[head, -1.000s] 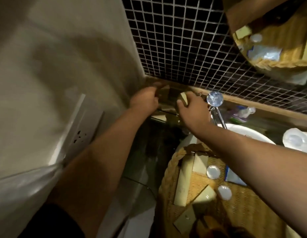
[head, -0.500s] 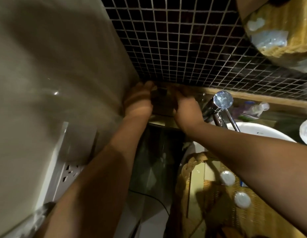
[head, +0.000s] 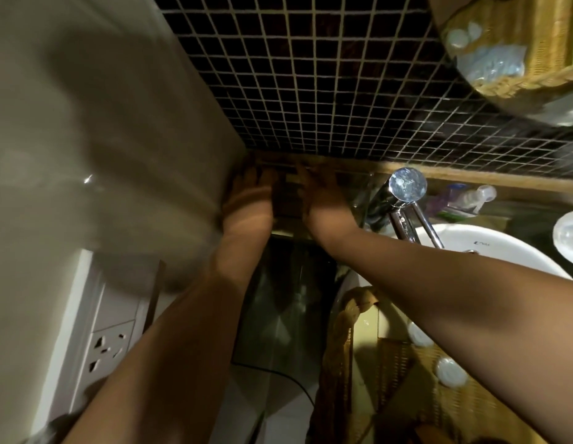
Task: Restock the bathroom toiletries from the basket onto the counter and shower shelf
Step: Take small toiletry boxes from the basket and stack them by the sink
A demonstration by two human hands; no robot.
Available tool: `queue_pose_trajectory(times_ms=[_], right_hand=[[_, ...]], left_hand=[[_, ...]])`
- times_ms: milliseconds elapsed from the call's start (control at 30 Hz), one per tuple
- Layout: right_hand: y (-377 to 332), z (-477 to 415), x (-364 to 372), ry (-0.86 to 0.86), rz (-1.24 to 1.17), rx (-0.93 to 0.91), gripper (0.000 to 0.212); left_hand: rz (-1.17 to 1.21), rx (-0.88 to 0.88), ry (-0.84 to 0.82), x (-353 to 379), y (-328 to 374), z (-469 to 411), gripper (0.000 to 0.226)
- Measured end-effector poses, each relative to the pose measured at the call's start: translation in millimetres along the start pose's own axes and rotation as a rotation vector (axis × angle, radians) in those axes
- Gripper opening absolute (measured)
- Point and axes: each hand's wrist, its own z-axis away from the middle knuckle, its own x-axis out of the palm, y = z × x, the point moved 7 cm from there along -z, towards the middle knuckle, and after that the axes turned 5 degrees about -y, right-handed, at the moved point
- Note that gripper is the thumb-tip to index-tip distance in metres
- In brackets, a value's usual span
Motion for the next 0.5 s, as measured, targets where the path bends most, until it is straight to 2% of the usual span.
queue_pose_trajectory(times_ms=[67, 133, 300, 400, 500], right_hand=[[-4, 9, -1, 0.016, -0.097, -0.029, 0.082], [-4, 17, 4, -0.047, -0.130, -0.026, 0.100], [-2, 26, 11, -0.086, -0.078, -0.063, 0.132], [1, 26, 15, -0.103, -0.048, -0.068, 0.121], [5, 28, 15, -0.141, -0.028, -0.031, 0.088]], left_hand=[[-0.006, 0.015, 0.064, 0, 0, 0, 0.050], [0.007, 0.054, 0.112, 0, 4, 1, 0.045], [0.111, 0.051, 0.113, 10, 0, -2, 0.045], [-0.018, 0.045, 0.091, 20, -1, -2, 0.048], [-0.086, 0.026, 0.085, 22, 2, 3, 0.053]])
